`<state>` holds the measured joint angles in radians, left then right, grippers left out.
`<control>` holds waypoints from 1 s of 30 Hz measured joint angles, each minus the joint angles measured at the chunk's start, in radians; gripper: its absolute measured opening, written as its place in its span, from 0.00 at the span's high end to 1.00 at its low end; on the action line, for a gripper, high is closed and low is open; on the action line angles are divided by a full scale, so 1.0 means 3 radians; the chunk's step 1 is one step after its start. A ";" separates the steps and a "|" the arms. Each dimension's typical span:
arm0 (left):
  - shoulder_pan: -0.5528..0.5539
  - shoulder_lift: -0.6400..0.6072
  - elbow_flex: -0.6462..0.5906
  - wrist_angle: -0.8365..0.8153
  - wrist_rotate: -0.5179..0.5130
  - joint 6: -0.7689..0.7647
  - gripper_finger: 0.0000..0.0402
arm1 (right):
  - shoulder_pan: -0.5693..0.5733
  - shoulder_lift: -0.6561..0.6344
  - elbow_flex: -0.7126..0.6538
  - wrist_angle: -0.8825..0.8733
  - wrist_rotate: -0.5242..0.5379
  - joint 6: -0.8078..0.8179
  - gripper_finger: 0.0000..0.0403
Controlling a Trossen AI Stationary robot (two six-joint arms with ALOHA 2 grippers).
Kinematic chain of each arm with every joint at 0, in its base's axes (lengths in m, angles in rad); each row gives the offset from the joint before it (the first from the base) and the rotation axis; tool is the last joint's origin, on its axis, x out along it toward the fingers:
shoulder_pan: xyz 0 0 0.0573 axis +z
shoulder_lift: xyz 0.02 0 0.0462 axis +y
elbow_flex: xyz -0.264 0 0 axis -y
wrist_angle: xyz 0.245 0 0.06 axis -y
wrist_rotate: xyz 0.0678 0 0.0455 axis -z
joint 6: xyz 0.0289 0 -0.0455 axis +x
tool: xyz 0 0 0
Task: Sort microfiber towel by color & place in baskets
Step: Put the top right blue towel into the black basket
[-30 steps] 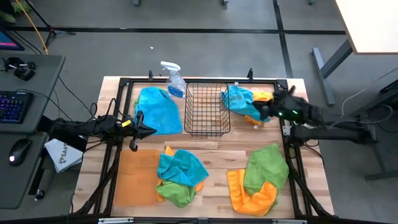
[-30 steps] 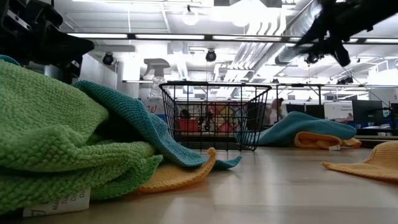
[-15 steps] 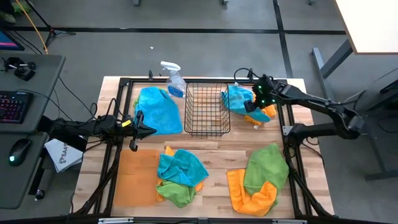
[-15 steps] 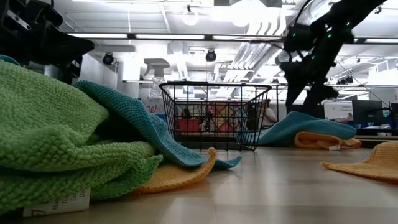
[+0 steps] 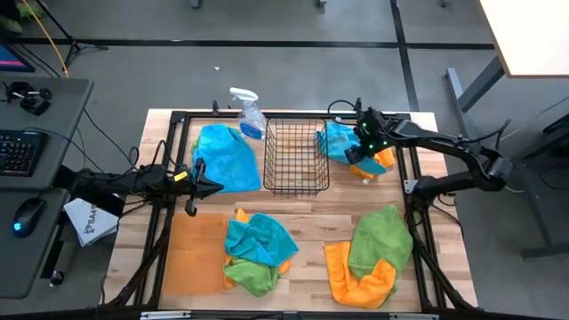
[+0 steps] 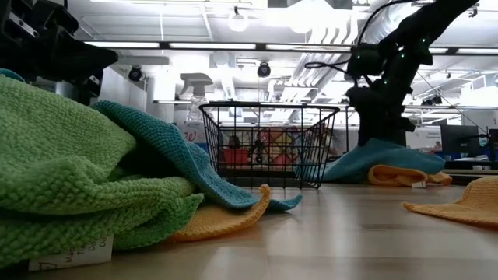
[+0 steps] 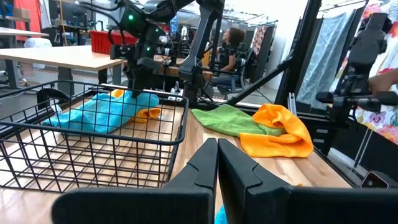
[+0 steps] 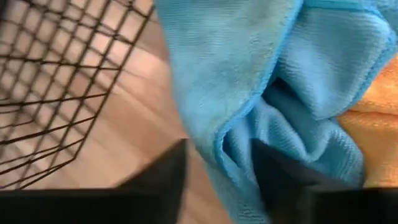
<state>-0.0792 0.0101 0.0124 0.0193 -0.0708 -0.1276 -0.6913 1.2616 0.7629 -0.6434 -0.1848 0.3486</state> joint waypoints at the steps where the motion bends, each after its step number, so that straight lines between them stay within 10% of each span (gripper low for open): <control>1: 0.0000 0.0000 0.0000 0.0000 0.0000 0.0000 1.00 | 0.0009 -0.0032 0.0043 -0.0028 -0.0056 -0.0053 0.85; 17: 0.0000 0.0001 0.0000 0.0000 0.0000 0.0000 1.00 | 0.0138 -0.0430 0.2601 -0.0456 -0.0171 -0.0564 0.99; 30: -0.0001 0.0000 0.0000 0.0000 0.0000 0.0000 1.00 | 0.1125 -0.0017 0.3027 0.0836 -0.0358 -0.0228 1.00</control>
<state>-0.0795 0.0101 0.0124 0.0193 -0.0708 -0.1276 -0.3537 1.2565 1.6711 -0.3927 -0.2922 0.2801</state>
